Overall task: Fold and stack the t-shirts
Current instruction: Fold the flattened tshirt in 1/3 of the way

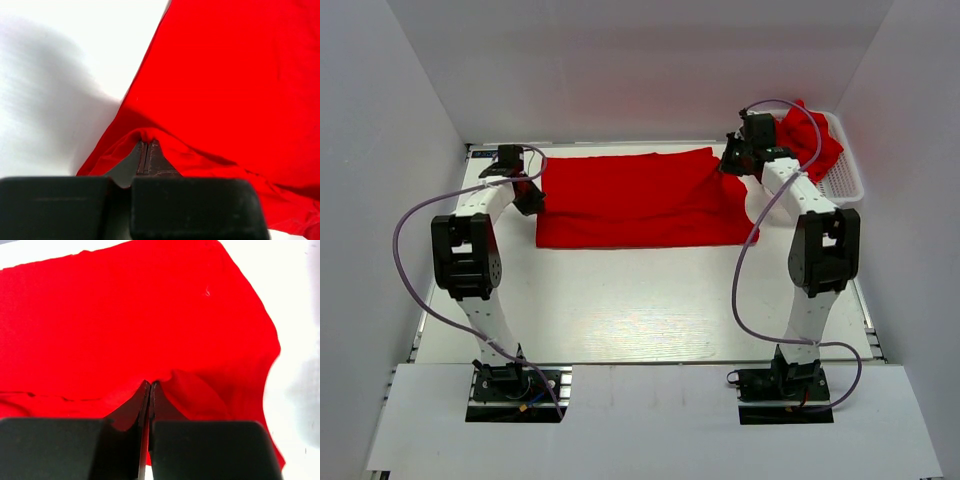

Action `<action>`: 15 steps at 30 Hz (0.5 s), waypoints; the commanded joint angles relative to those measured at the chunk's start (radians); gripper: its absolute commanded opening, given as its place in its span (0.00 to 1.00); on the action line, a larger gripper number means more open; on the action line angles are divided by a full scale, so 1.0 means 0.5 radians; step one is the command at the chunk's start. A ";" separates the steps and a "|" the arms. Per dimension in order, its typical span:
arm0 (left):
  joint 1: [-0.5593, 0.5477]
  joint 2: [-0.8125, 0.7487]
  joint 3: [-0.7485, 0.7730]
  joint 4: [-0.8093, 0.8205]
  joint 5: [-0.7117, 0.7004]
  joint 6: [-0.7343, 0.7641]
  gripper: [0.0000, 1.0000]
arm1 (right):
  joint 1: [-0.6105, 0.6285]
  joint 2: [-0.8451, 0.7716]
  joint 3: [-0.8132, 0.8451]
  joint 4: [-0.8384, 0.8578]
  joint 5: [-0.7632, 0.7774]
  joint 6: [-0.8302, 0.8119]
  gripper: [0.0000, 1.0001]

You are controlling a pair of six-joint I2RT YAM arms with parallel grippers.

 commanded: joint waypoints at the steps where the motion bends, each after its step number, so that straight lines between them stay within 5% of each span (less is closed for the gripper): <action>1: 0.018 0.011 0.122 0.062 -0.013 0.051 0.00 | -0.038 0.120 0.157 0.009 -0.204 -0.122 0.00; 10: 0.018 0.152 0.208 0.013 -0.098 0.088 0.02 | -0.063 0.360 0.348 0.015 -0.281 -0.162 0.00; 15: 0.018 0.219 0.300 -0.070 -0.246 0.066 0.43 | -0.072 0.519 0.495 0.030 -0.259 -0.146 0.04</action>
